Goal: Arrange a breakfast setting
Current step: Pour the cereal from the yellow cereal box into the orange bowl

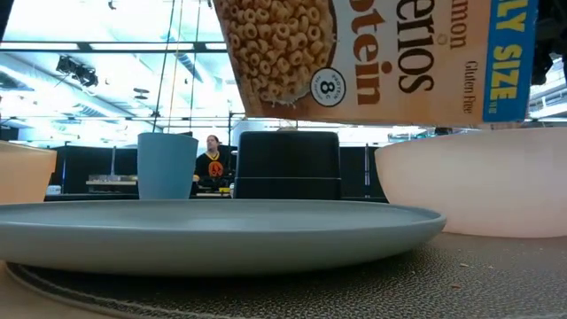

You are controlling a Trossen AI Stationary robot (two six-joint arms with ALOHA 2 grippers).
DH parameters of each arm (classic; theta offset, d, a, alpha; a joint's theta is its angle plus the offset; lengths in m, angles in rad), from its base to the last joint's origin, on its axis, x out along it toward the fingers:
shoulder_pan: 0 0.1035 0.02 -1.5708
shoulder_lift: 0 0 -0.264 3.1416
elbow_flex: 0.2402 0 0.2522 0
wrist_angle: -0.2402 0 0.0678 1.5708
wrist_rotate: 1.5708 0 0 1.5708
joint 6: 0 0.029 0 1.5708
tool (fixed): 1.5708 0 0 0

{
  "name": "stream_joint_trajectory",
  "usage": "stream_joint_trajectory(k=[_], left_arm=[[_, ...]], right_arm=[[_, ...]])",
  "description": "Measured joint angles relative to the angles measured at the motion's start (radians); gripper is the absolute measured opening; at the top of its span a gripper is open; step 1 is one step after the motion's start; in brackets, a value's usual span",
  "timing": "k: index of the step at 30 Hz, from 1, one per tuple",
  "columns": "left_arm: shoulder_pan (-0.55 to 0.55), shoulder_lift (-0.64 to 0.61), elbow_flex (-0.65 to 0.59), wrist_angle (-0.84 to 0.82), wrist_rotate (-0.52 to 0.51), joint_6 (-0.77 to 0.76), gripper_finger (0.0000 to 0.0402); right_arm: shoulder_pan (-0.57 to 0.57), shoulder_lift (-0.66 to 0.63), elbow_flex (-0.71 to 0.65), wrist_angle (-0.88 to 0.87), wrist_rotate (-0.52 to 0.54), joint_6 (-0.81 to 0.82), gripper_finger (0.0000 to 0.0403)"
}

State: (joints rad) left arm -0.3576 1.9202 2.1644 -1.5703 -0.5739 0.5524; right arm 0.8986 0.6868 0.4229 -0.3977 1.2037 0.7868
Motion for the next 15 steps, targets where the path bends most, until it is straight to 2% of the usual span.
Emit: stream_joint_trajectory(k=[15], left_arm=[[-0.002, 0.000, -0.021, -0.003, -0.016, -0.014, 0.0213]], right_arm=[[0.000, 0.000, 0.000, 0.000, 0.000, -0.004, 0.0221]])
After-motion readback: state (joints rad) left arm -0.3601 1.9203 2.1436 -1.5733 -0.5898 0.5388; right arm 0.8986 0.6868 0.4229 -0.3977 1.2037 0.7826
